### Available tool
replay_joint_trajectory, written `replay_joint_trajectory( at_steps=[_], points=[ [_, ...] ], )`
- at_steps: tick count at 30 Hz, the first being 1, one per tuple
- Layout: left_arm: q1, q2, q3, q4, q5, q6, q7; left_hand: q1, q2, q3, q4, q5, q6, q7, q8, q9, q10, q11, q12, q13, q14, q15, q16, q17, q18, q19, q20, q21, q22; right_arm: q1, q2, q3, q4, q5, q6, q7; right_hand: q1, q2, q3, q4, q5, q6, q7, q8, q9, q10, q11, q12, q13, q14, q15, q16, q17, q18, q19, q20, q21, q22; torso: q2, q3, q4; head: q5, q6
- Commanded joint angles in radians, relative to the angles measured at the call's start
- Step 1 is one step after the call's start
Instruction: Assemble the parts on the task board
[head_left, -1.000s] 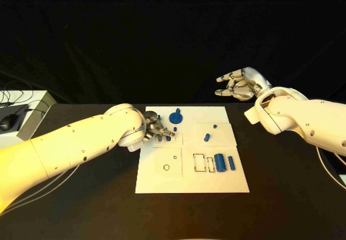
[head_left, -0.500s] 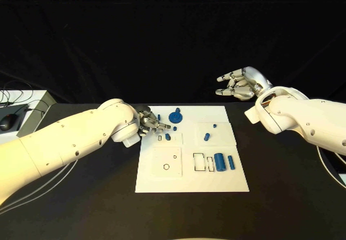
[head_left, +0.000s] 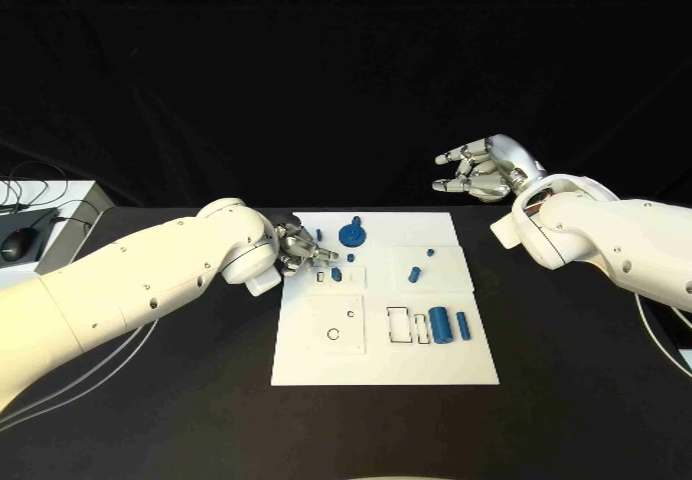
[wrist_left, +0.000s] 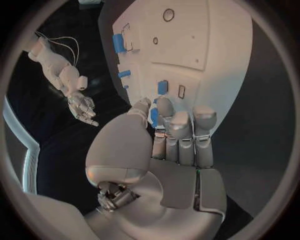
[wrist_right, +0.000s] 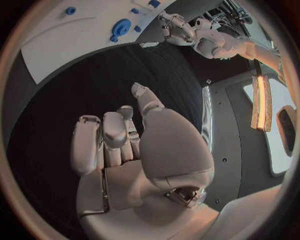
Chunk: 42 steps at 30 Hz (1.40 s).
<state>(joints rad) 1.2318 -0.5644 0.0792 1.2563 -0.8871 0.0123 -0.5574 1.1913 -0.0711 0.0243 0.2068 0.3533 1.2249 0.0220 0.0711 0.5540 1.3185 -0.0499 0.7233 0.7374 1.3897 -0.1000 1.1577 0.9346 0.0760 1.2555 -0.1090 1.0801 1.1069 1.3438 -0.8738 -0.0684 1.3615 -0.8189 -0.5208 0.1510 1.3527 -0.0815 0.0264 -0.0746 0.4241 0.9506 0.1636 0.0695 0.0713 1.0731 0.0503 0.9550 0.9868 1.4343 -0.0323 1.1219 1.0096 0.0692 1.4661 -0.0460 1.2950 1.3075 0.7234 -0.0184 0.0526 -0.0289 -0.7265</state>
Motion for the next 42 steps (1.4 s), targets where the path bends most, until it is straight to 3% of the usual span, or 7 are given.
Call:
replay_joint_trajectory(
  at_steps=[1, 5, 13, 23, 42],
  points=[
    [-0.003, 0.006, -0.001, -0.006, 0.031, 0.011, 0.013, -0.019, 0.012, -0.045, 0.018, 0.005, -0.004, 0.014, -0.003, -0.026, -0.016, 0.004, -0.01, 0.006, -0.01, 0.009, -0.016, -0.022, 0.015, -0.013, 0.006, -0.02, -0.013, -0.001, 0.001, 0.0, -0.001, -0.002, 0.009, 0.011, -0.007, 0.002, -0.006, 0.001, 0.006, -0.001, 0.006, -0.006, 0.0, -0.003, -0.003, -0.003, 0.001, 0.007, -0.001, -0.004, 0.001, 0.0, 0.077, 0.0, -0.005, 0.191, 0.001, 0.0003, -0.001, 0.002, 0.001],
    [-0.006, 0.009, -0.002, -0.013, 0.047, 0.0, 0.02, -0.017, 0.034, -0.12, 0.038, 0.004, -0.014, 0.021, -0.004, -0.06, -0.029, 0.012, -0.02, 0.02, -0.02, 0.013, -0.027, -0.048, 0.023, -0.02, 0.013, -0.039, -0.022, -0.002, 0.001, 0.0, -0.001, -0.002, 0.009, 0.011, -0.007, 0.002, -0.006, 0.001, 0.006, -0.001, 0.006, -0.006, 0.0, -0.003, -0.003, -0.003, 0.001, 0.007, -0.001, -0.004, 0.001, 0.0, 0.077, 0.0, -0.005, 0.191, 0.001, 0.0004, -0.0007, 0.002, 0.003],
    [-0.009, 0.011, -0.004, -0.014, 0.046, -0.003, 0.029, -0.027, 0.049, -0.202, 0.07, 0.005, -0.03, 0.03, -0.003, -0.101, -0.045, 0.02, -0.038, 0.038, -0.041, 0.02, -0.045, -0.103, 0.037, -0.036, 0.027, -0.081, -0.041, -0.002, 0.001, 0.0, -0.002, 0.002, 0.01, 0.011, -0.007, 0.002, -0.006, 0.001, 0.006, -0.001, 0.006, -0.006, 0.0, -0.003, -0.003, -0.003, 0.001, 0.007, -0.001, -0.004, 0.001, 0.0, 0.077, 0.0, -0.005, 0.191, 0.002, 0.0003, -0.0009, 0.002, 0.002],
    [-0.01, 0.011, -0.005, -0.008, 0.007, -0.001, 0.033, -0.06, 0.041, -0.205, 0.078, 0.004, -0.031, 0.03, -0.003, -0.103, -0.045, 0.021, -0.039, 0.04, -0.043, 0.021, -0.044, -0.113, 0.041, -0.035, 0.03, -0.088, -0.042, -0.002, 0.002, 0.0, -0.003, 0.004, 0.01, 0.012, -0.009, 0.004, -0.006, 0.002, 0.007, -0.001, 0.007, -0.006, 0.0, -0.002, -0.003, -0.002, 0.002, 0.007, -0.001, -0.004, 0.002, -0.001, 0.077, 0.0, -0.004, 0.192, 0.002, -0.0002, -0.0009, 0.002, -0.001],
    [-0.012, 0.01, -0.005, -0.012, 0.001, 0.015, 0.025, -0.051, 0.05, -0.21, 0.076, 0.005, -0.018, 0.024, -0.001, -0.096, -0.031, 0.015, -0.035, 0.037, -0.029, 0.016, -0.021, -0.09, 0.034, -0.017, 0.023, -0.064, -0.016, -0.003, 0.002, 0.0, -0.004, 0.005, 0.011, 0.013, -0.009, 0.004, -0.006, 0.002, 0.007, -0.001, 0.007, -0.006, 0.0, -0.002, -0.003, -0.002, 0.002, 0.007, -0.001, -0.004, 0.002, -0.001, 0.077, 0.0, -0.004, 0.192, 0.002, 0.0004, -0.0016, 0.002, -0.003]
  ],
)
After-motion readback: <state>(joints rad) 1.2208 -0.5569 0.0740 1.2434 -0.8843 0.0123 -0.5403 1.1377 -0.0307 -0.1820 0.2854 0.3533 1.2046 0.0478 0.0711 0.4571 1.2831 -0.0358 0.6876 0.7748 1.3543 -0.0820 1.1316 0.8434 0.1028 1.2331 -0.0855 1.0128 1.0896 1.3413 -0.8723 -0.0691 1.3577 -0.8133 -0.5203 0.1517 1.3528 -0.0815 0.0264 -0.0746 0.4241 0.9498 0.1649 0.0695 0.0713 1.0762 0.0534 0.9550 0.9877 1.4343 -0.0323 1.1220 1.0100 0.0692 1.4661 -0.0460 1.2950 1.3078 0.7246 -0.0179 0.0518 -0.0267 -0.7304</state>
